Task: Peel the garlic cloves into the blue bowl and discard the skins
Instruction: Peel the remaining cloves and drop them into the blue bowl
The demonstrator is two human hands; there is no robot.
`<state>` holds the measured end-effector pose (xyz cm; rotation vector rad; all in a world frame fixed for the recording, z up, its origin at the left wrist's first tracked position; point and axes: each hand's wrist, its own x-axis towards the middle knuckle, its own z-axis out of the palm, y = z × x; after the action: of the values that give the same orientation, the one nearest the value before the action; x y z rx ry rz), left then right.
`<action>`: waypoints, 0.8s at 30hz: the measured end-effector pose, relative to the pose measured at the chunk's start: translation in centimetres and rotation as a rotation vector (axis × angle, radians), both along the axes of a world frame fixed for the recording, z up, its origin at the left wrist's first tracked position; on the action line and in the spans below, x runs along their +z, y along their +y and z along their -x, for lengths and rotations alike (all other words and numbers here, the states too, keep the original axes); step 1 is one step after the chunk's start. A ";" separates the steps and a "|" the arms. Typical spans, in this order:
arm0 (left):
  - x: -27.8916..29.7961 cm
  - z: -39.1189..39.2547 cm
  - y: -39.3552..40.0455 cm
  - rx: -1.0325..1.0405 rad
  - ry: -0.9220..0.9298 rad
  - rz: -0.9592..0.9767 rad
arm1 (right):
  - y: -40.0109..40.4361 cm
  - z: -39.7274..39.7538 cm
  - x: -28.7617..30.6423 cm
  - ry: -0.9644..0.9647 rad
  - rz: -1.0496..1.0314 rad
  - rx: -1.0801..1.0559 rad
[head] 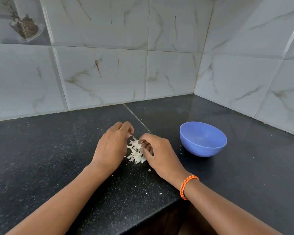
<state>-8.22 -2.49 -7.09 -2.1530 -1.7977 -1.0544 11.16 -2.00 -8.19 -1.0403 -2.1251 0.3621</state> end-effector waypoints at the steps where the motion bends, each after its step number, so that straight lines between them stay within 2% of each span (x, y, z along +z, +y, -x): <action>1: 0.0 -0.1 0.0 -0.010 -0.010 -0.010 | 0.1 0.0 0.0 0.040 0.012 0.001; 3: -0.2 -0.2 0.2 -0.024 -0.026 -0.009 | 0.2 -0.3 0.0 0.080 0.032 -0.010; 10: -0.6 -0.5 0.2 -0.154 -0.129 -0.033 | 0.9 -0.5 -0.6 0.024 -0.029 -0.117; 22: -0.6 -1.3 -0.3 -0.308 -0.240 0.010 | 0.9 -1.0 -0.2 0.180 -0.035 -0.218; 24: -0.5 -1.3 -0.5 -0.323 -0.273 0.026 | 0.8 -1.1 -0.1 0.213 -0.014 -0.175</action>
<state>-6.93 -2.96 -7.54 -2.4772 -1.5997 -1.4669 12.29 -1.17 -8.33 -1.1185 -1.8308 0.3563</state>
